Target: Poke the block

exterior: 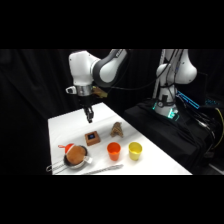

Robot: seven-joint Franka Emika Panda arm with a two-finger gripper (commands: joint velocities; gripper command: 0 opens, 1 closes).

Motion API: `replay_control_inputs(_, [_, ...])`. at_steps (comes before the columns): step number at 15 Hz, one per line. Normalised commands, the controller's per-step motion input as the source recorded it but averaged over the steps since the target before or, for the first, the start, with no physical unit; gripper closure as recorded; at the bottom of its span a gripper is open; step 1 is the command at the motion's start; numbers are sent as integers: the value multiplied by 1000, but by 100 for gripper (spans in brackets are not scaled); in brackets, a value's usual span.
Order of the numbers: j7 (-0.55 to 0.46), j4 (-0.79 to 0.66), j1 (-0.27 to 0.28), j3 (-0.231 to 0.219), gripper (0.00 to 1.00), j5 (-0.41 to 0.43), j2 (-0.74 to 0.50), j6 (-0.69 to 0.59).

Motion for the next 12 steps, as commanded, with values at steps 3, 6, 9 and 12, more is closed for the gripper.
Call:
replay_control_inputs(3, [16,141,-34,28,100,-66,238,161])
replay_control_inputs(6, [-34,114,-64,65,100,-19,258,260])
replay_control_inputs(9, [25,133,-36,42,100,-91,286,330])
replay_control_inputs(12, [58,172,-36,38,100,-108,292,330])
